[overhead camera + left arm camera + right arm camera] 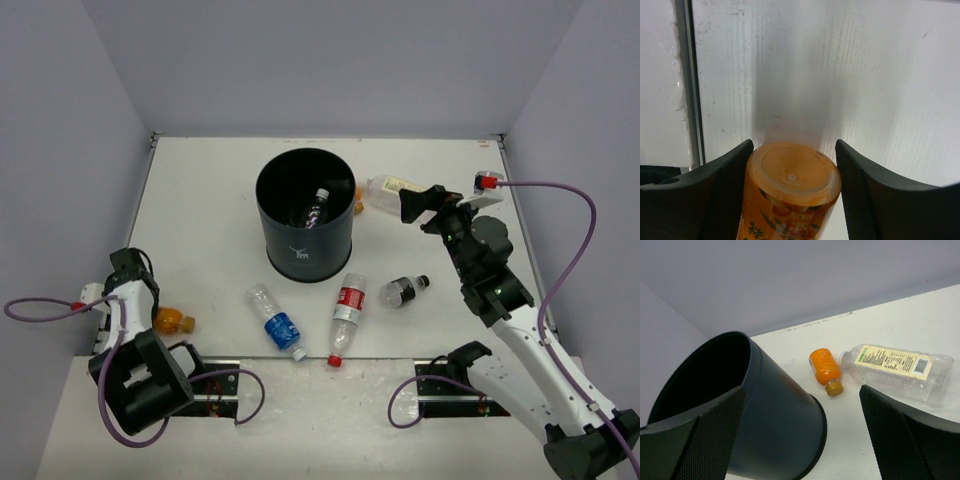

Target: Put the plastic bottles in the bin

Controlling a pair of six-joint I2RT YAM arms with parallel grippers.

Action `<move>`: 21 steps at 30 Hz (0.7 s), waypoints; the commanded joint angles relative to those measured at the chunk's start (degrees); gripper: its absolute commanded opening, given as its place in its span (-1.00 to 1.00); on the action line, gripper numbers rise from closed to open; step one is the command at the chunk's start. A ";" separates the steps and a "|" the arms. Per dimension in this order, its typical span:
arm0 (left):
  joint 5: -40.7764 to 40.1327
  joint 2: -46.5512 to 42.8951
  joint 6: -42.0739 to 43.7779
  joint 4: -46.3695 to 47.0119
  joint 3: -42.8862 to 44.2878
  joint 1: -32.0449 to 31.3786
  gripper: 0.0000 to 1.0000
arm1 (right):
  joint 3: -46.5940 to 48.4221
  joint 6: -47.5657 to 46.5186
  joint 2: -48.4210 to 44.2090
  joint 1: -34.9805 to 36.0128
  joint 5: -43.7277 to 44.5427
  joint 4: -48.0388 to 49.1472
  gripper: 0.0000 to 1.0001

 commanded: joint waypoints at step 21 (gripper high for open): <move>36.08 -3.90 24.84 22.75 42.13 -23.28 -1.00 | -1.04 0.88 -2.92 -0.17 3.76 -0.86 0.97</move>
